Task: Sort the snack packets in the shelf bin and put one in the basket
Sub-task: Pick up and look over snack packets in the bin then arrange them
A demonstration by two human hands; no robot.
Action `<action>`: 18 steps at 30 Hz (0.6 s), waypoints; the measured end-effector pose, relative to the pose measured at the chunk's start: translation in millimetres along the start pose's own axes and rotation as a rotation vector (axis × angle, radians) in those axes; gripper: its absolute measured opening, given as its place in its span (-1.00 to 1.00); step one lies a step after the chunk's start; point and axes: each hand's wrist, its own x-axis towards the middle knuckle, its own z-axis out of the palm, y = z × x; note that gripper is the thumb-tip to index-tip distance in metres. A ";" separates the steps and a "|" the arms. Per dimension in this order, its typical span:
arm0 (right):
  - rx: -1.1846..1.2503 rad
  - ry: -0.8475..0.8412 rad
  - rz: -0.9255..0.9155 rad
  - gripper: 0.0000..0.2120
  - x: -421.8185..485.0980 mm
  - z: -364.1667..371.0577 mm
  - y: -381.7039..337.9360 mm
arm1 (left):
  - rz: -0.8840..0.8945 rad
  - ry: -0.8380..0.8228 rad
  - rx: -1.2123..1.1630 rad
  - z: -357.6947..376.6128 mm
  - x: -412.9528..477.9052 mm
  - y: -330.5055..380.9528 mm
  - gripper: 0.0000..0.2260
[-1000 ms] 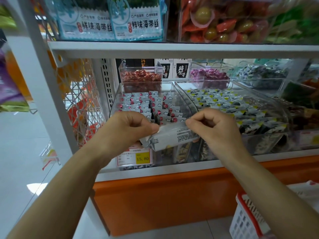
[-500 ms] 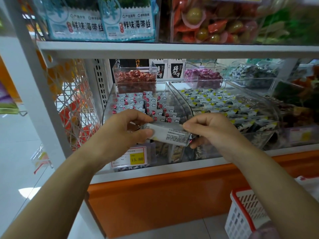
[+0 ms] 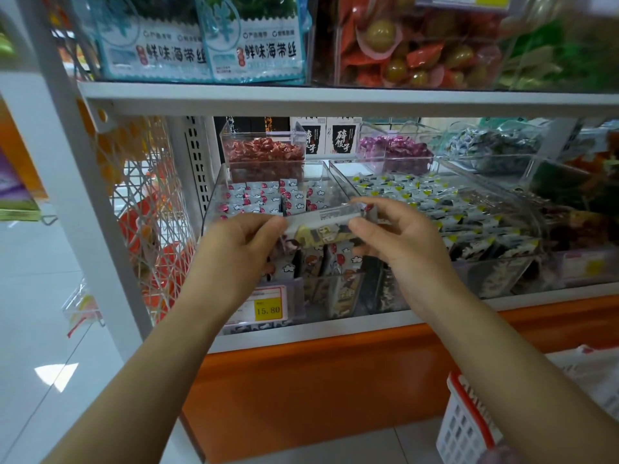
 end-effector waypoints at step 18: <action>-1.103 -0.421 -0.396 -0.79 12.6 37.3 4.6 | 0.101 -0.506 0.915 0.6 -3.9 -26.7 -0.29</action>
